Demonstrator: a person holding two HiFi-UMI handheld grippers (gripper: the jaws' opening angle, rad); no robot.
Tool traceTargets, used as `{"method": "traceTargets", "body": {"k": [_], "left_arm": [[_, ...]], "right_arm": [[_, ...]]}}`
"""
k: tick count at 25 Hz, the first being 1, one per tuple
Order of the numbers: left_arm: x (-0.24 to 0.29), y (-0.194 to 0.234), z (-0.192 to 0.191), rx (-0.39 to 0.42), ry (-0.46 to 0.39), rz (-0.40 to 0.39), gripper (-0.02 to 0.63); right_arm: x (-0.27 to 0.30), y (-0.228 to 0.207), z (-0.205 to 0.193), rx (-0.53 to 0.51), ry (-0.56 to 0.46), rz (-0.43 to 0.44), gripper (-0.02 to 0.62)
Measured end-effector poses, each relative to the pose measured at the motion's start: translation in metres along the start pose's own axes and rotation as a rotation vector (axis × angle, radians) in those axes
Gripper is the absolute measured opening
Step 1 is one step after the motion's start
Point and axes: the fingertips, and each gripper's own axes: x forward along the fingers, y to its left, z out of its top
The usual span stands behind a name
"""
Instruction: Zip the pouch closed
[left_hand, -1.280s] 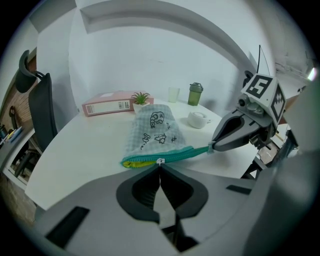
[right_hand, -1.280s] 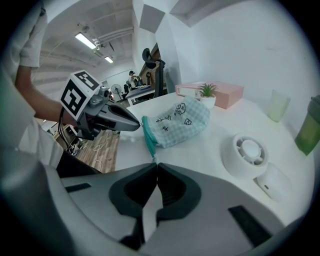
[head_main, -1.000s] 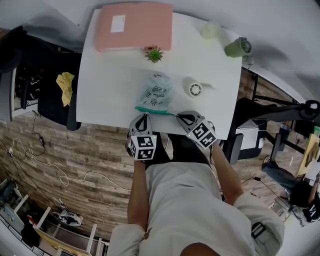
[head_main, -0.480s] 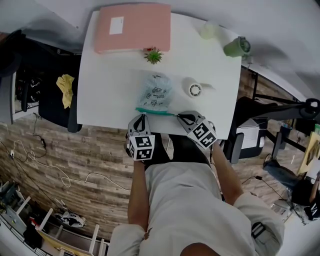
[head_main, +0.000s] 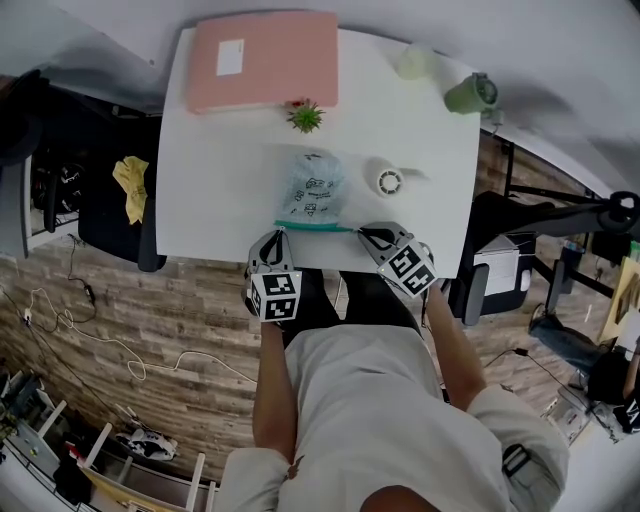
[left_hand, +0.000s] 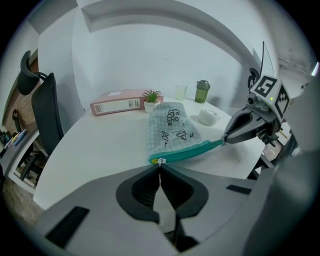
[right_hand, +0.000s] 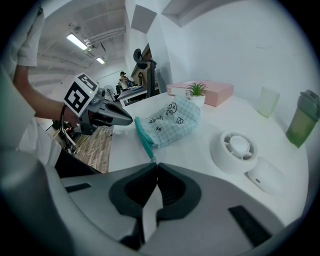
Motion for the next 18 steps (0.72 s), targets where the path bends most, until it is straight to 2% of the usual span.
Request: {"method": "traceTargets", "body": {"k": [3,10,14,18], "left_arm": [[0.0027,0.0019,-0.0028,-0.019,-0.003,-0.022,0.000],[0.0069,-0.0013,-0.0049,-0.001,-0.022,-0.070,0.003],[0.0086,-0.0006,-0.0053,0.019,-0.037,-0.097,0.003],[0.0048,0.0010,-0.0027,0.042,-0.049,-0.132,0.011]], "right_arm": [[0.0002,-0.0012,0.0003,0.005,-0.004,-0.008,0.003],[0.0042,-0.0030,-0.0045,0.022,0.010,-0.051,0.005],[0.0068,-0.0047,-0.0069,0.013,0.027,-0.103,0.009],[0.0056,-0.0027,-0.0048,0.024,0.019,-0.135,0.065]]}}
